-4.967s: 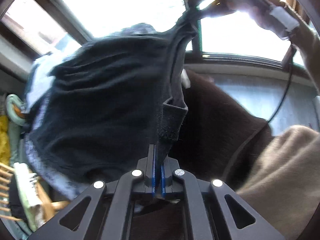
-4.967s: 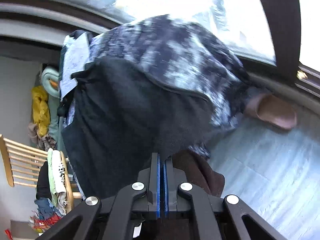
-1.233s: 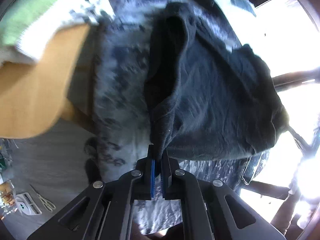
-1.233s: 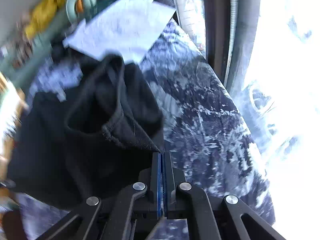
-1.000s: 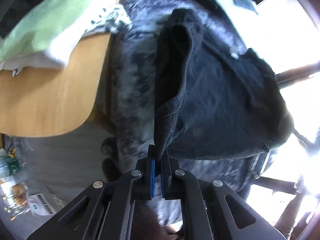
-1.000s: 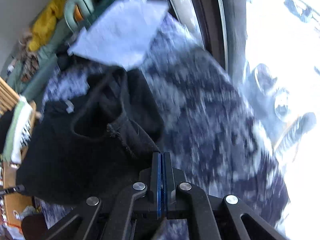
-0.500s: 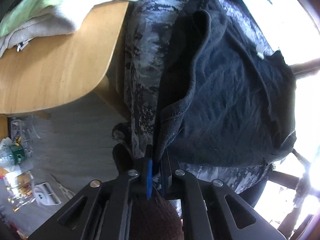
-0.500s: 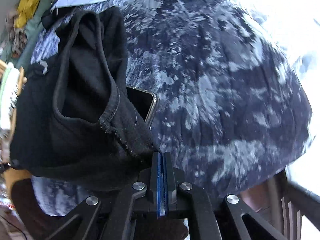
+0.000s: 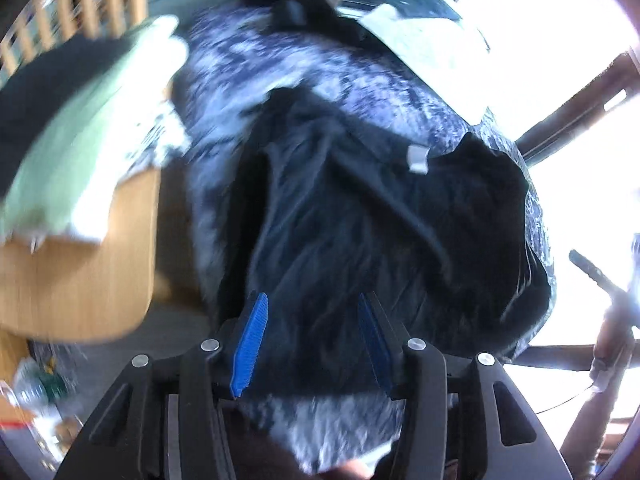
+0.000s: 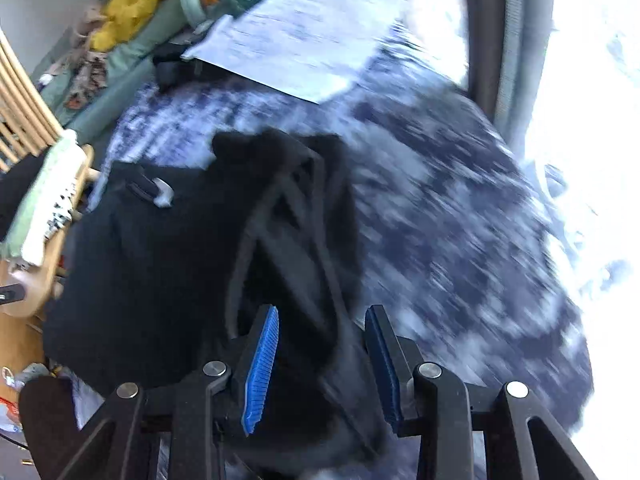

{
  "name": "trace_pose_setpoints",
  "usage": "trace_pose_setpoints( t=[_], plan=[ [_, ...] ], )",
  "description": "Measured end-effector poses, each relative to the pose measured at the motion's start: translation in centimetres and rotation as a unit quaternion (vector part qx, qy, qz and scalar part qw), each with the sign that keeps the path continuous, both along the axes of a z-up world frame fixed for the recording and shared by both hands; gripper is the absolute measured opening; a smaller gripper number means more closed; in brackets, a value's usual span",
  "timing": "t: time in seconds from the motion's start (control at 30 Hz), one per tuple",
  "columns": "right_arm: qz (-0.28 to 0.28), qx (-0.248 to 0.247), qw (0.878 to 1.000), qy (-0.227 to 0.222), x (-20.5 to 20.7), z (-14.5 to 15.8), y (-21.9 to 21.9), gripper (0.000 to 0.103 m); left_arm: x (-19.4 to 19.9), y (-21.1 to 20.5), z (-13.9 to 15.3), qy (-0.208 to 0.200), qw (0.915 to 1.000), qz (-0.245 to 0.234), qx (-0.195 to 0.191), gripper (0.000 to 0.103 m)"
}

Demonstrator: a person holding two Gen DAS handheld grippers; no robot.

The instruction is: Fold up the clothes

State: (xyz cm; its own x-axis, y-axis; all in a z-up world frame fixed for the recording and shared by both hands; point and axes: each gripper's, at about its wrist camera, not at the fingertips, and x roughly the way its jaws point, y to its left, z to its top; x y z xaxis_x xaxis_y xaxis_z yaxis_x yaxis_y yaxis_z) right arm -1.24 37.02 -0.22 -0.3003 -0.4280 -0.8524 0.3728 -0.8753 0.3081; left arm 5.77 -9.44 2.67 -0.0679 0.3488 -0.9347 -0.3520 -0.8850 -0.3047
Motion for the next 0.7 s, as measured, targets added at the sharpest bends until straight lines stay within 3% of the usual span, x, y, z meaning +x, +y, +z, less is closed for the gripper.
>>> trace_pose_setpoints(
  t=[0.13,0.2,0.4,0.47,0.53,0.63,0.67,0.7],
  plan=[
    [-0.007,-0.020,0.999,-0.025,-3.0,-1.7,-2.7,0.038,-2.6,3.1,-3.3,-0.010,0.9997,0.001,-0.022,0.049],
    [-0.013,-0.030,0.999,-0.042,-4.5,-2.7,-3.9,0.038,-4.3,4.6,-4.1,0.024,0.9968,0.015,-0.075,0.049],
    [-0.034,-0.030,0.996,-0.082,-7.3,-6.0,-6.1,0.038,-6.6,7.5,-6.6,0.059,0.9921,-0.004,-0.110,0.049],
    [-0.043,-0.030,0.995,-0.087,-7.8,-6.8,-6.3,0.034,-6.7,8.0,-7.2,0.060,0.9923,-0.011,-0.108,0.049],
    [-0.042,-0.029,0.995,-0.081,-7.9,-6.9,-6.4,0.021,-6.9,8.3,-7.7,0.063,0.9922,-0.017,-0.106,0.049],
    [-0.043,-0.020,0.996,-0.078,-8.1,-7.0,-6.6,0.011,-7.2,8.6,-8.2,0.071,0.9917,-0.023,-0.104,0.048],
    [-0.044,-0.019,0.996,-0.076,-8.2,-7.0,-6.6,0.011,-7.3,8.8,-8.4,0.072,0.9918,-0.026,-0.103,0.042],
    [-0.046,-0.019,0.996,-0.075,-8.3,-6.9,-6.6,0.009,-7.3,8.8,-8.5,0.071,0.9920,-0.027,-0.101,0.023]
  ],
)
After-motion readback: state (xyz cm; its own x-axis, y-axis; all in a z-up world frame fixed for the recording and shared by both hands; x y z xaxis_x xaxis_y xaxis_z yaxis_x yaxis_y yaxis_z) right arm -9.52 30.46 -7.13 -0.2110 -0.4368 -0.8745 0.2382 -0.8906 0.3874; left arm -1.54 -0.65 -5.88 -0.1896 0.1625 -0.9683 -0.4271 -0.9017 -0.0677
